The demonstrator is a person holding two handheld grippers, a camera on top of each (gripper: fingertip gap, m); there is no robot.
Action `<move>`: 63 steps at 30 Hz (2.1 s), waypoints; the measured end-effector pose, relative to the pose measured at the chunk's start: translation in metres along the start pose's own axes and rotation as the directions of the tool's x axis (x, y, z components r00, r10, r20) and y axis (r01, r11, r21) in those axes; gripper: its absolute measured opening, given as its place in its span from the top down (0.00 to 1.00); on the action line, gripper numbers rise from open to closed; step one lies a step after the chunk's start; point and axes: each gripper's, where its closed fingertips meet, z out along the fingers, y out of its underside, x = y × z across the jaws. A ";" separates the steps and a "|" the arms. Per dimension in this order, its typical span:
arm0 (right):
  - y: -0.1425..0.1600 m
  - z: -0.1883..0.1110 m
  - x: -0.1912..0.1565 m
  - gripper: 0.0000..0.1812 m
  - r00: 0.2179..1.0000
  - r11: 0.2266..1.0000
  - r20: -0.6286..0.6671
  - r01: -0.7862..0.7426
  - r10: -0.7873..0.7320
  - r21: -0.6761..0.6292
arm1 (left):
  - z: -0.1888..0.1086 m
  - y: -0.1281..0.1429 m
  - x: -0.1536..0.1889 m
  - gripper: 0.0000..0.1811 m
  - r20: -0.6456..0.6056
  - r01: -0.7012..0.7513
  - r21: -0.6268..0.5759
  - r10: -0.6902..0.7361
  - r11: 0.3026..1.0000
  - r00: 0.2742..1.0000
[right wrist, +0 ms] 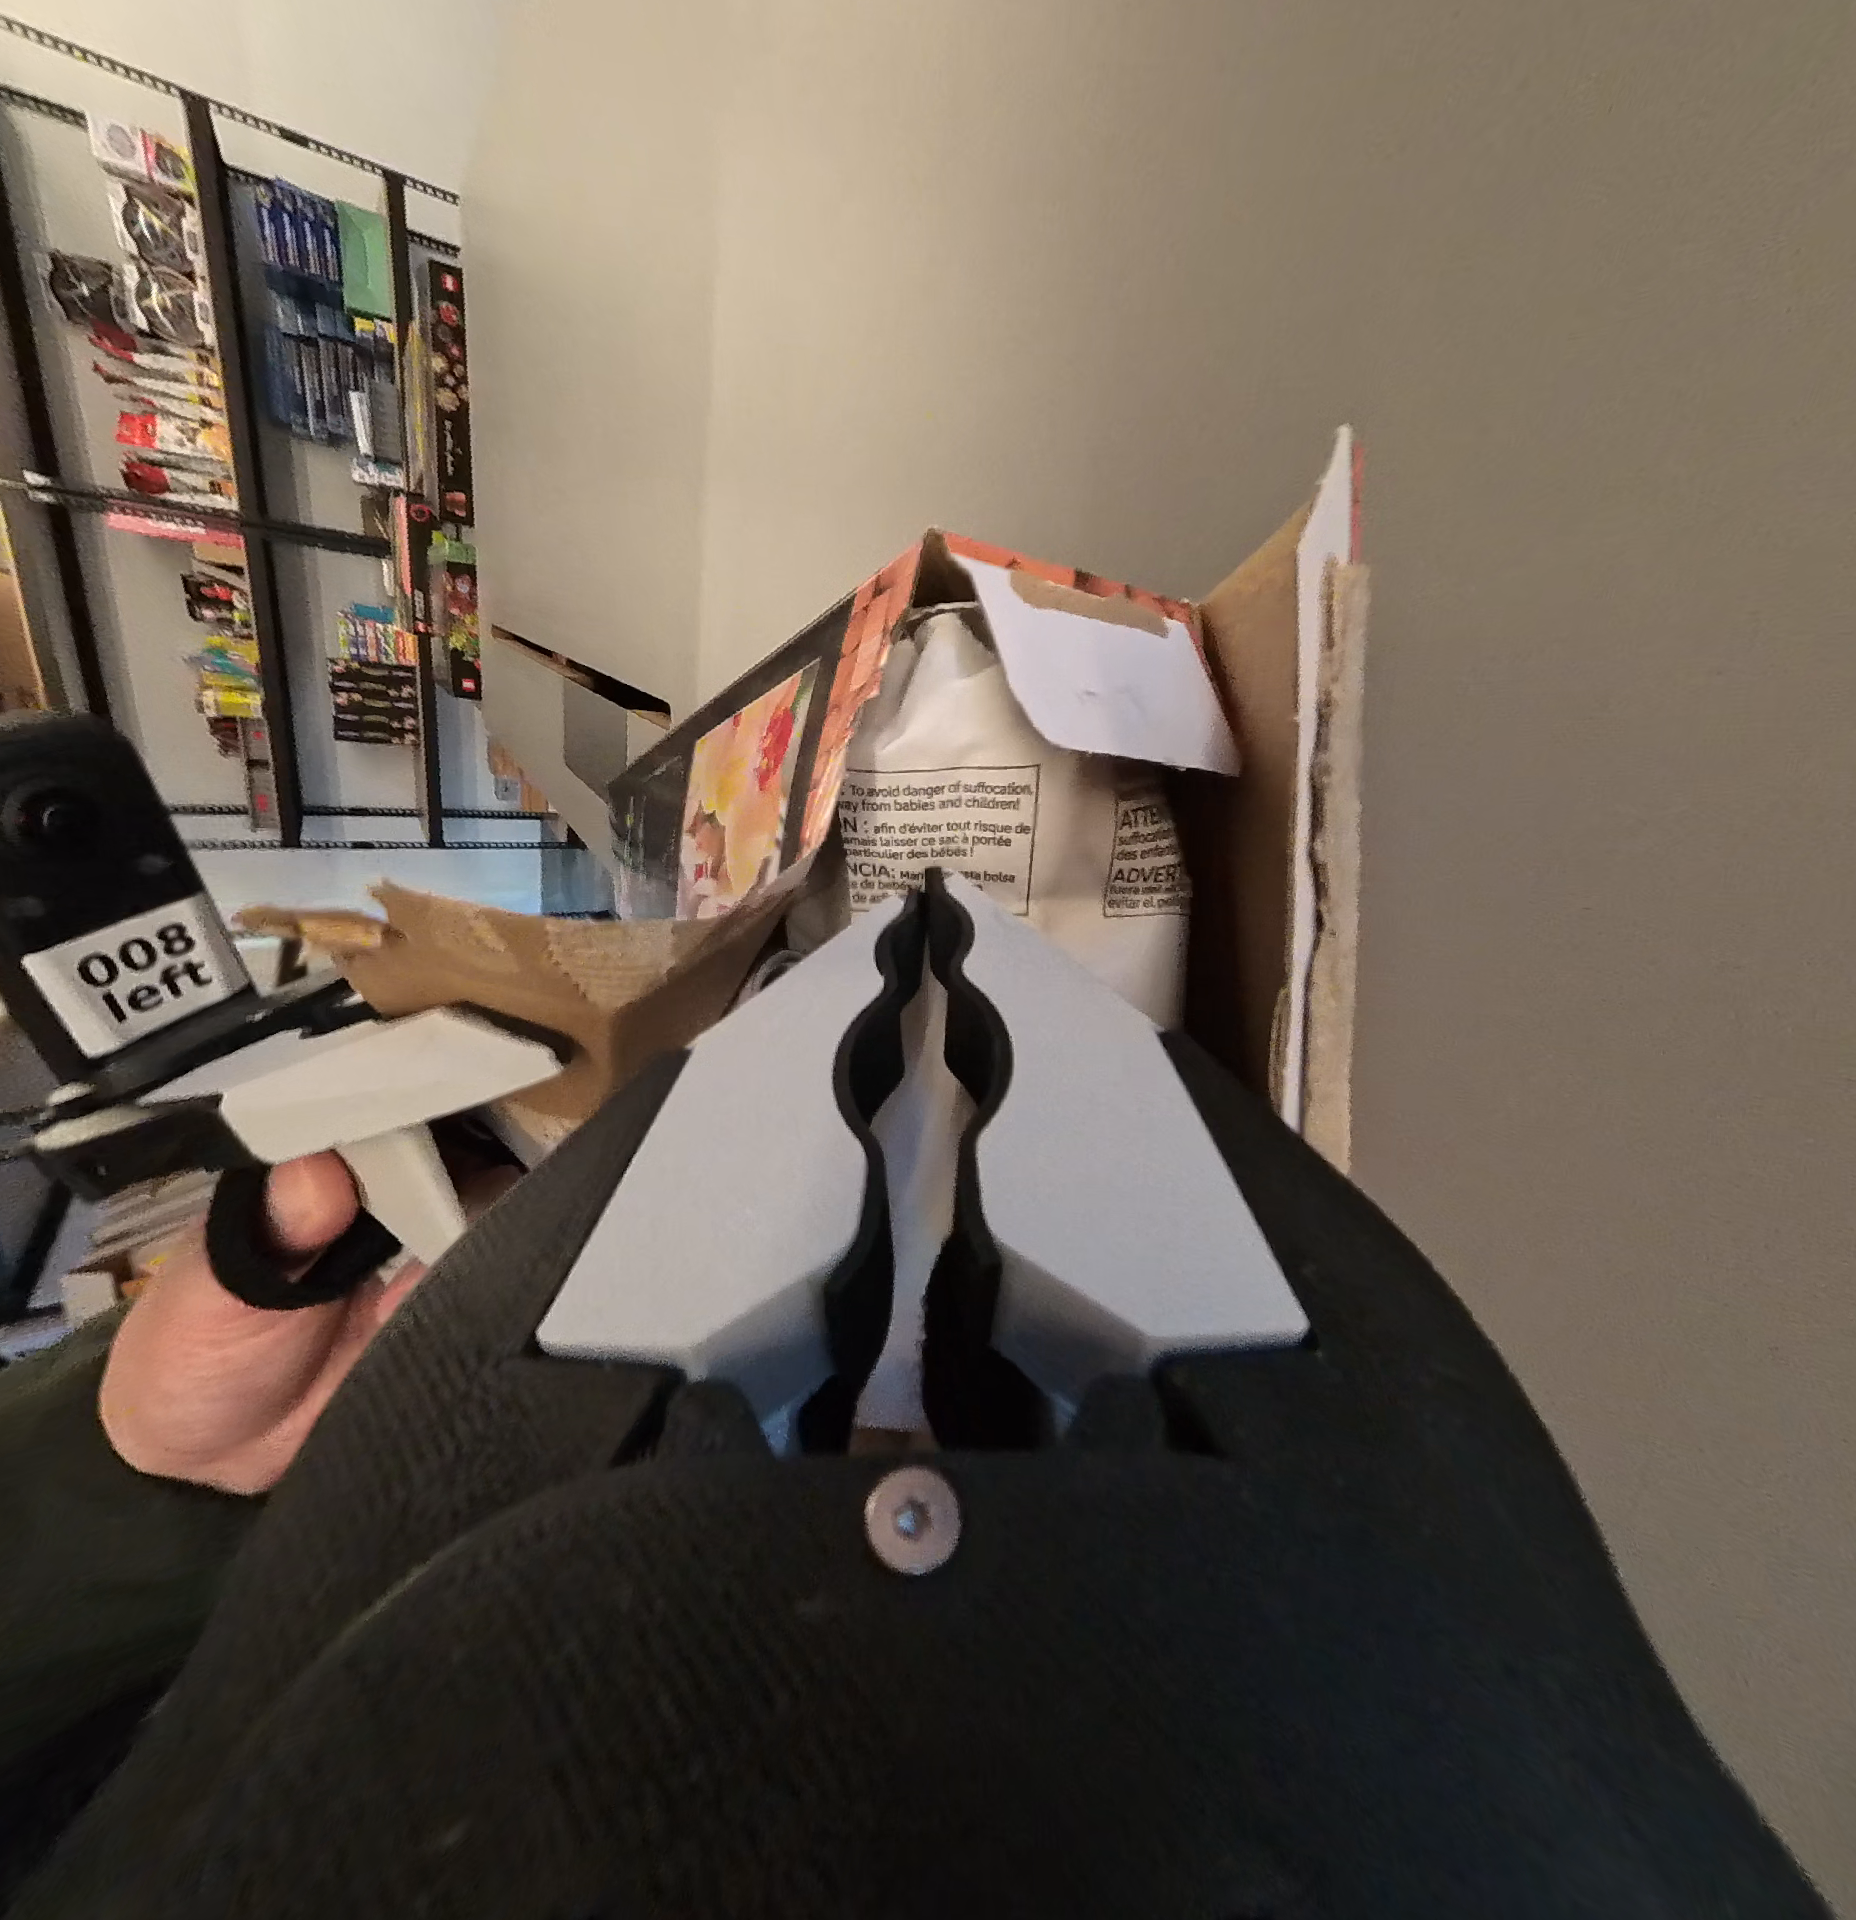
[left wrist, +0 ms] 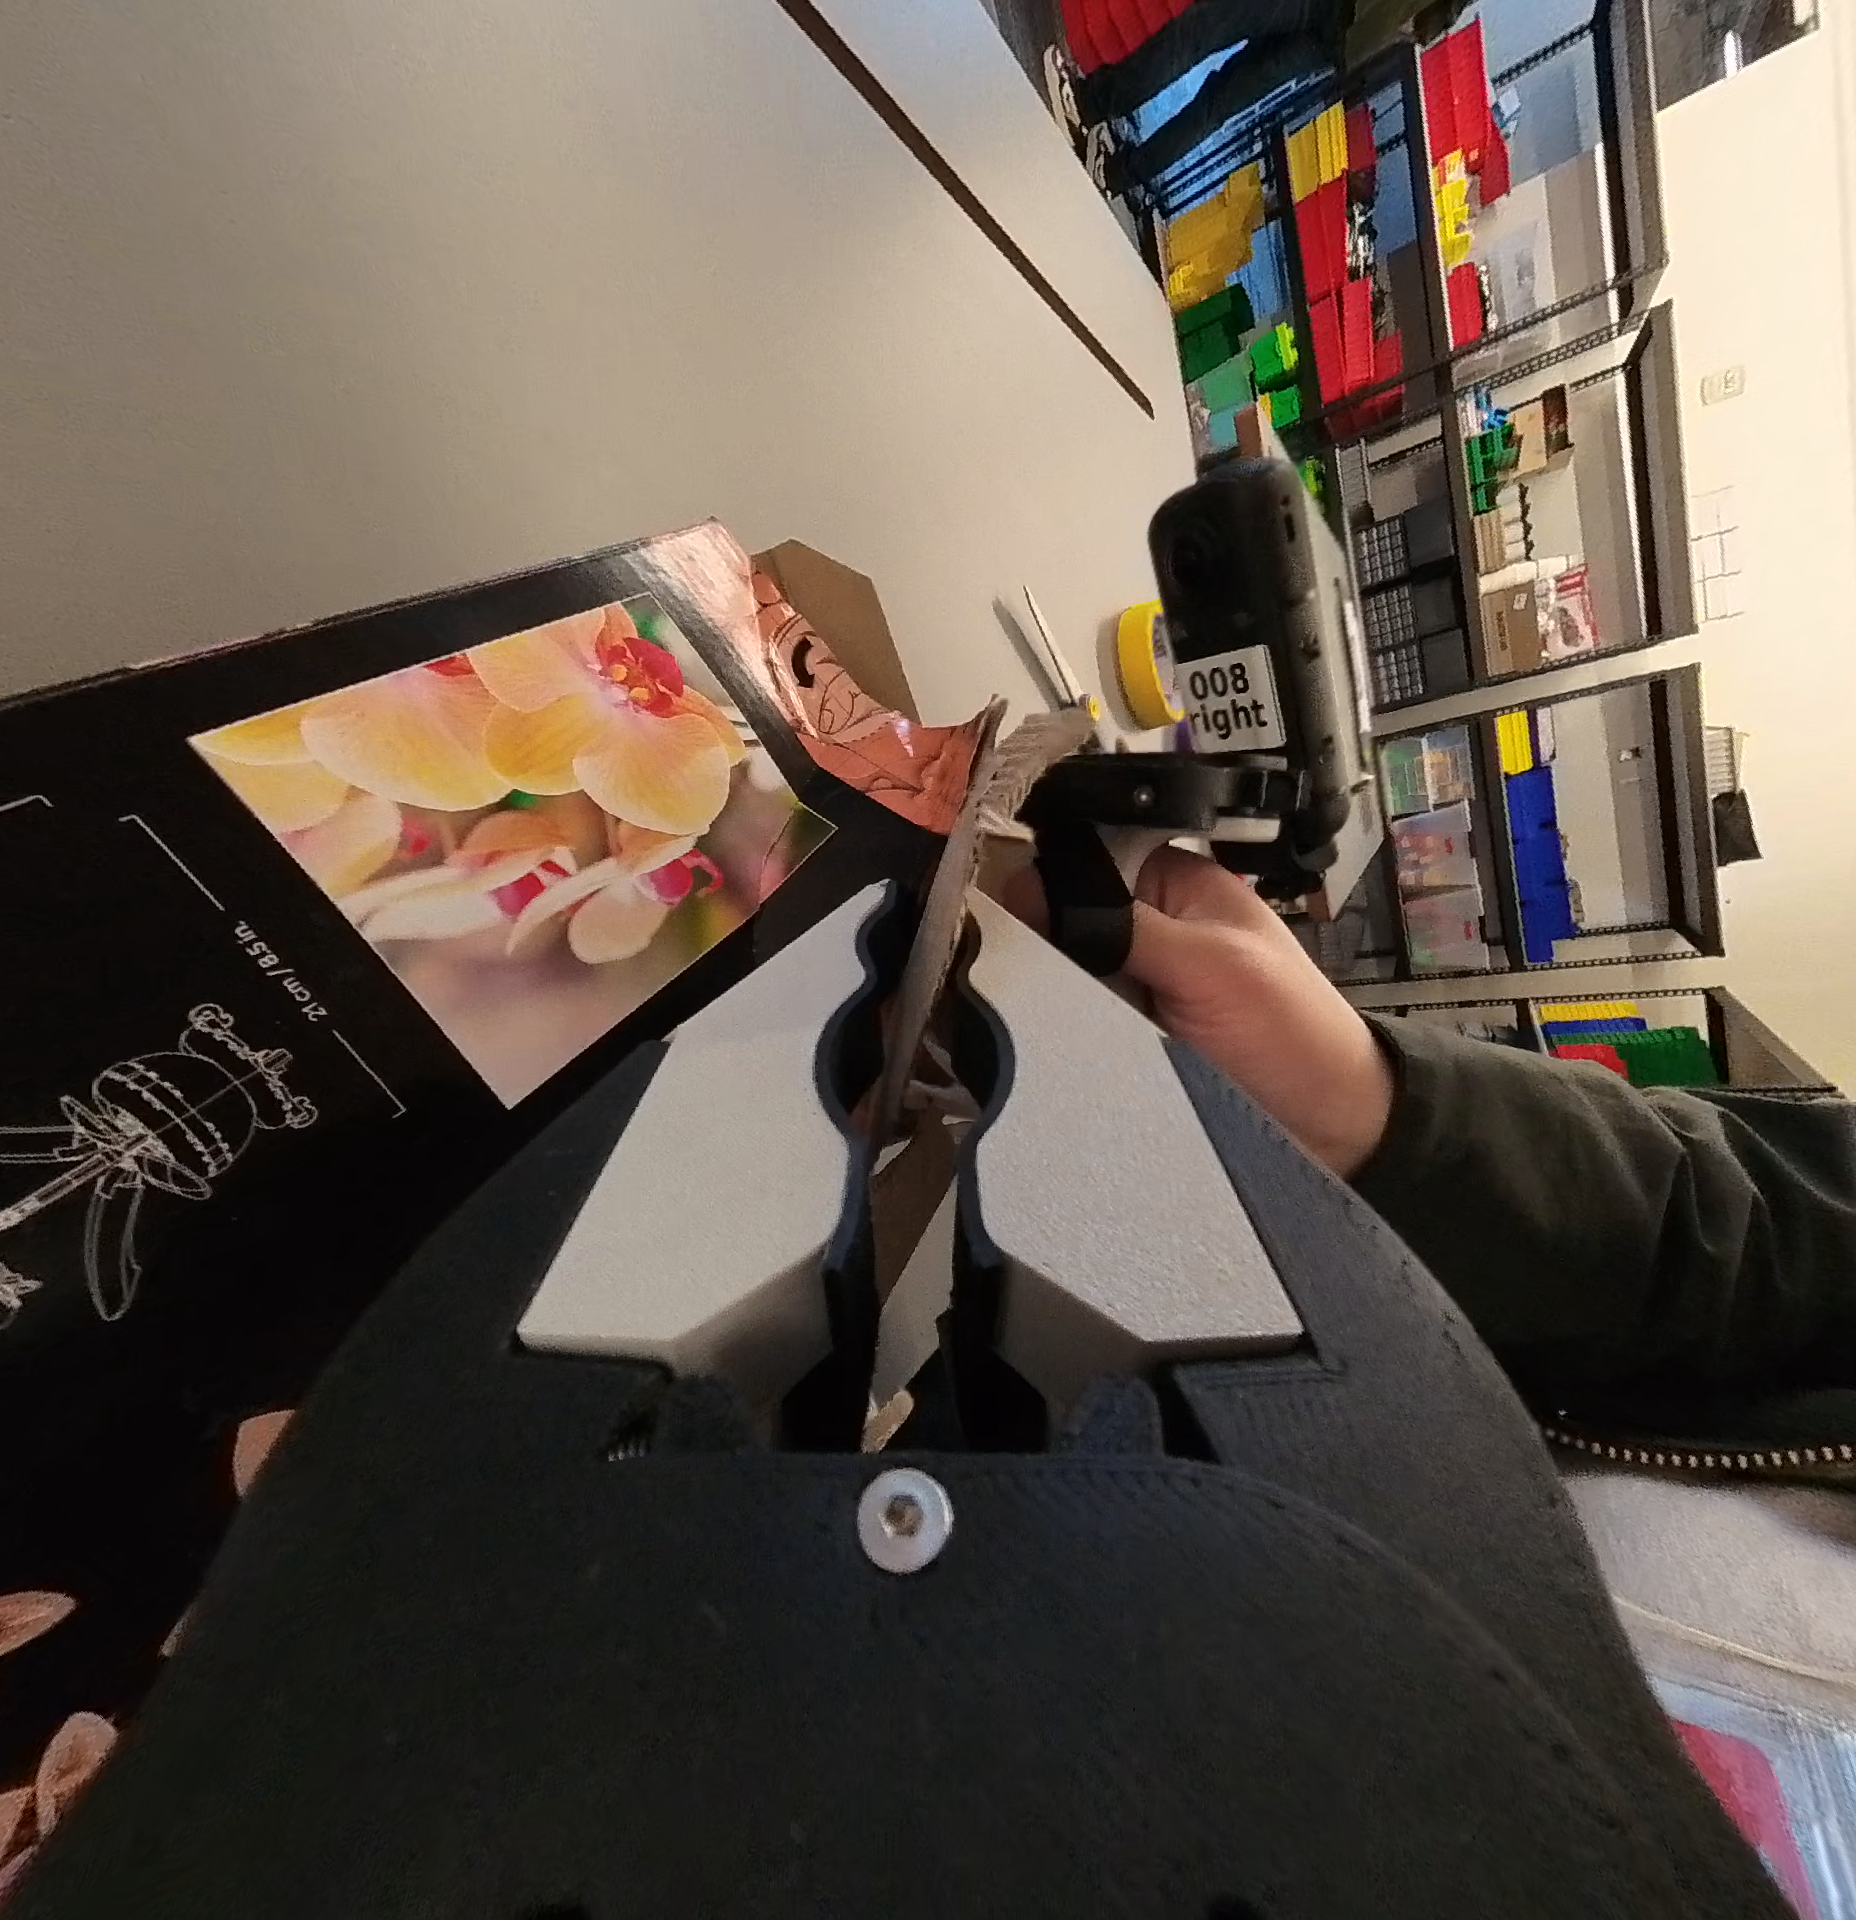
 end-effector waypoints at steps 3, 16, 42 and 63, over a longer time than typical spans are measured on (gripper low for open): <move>-0.004 -0.005 -0.003 1.00 0.999 0.998 0.011 0.050 -0.050 0.026 | -0.001 -0.002 0.000 0.98 -0.014 0.028 0.017 -0.028 0.999 1.000; -0.010 0.021 0.004 1.00 0.937 0.950 -0.164 0.312 -0.307 0.001 | 0.004 0.000 0.001 0.97 -0.026 -0.005 -0.005 0.005 1.000 1.000; 0.054 -0.039 0.028 1.00 0.836 0.725 -0.105 0.397 -0.539 -0.563 | 0.005 -0.010 -0.007 0.98 -0.045 0.049 0.012 -0.048 0.999 0.998; 0.062 -0.008 0.010 1.00 0.810 0.715 -0.035 0.495 -0.585 -0.495 | 0.005 -0.012 -0.012 0.97 0.000 0.017 0.040 -0.017 0.999 1.000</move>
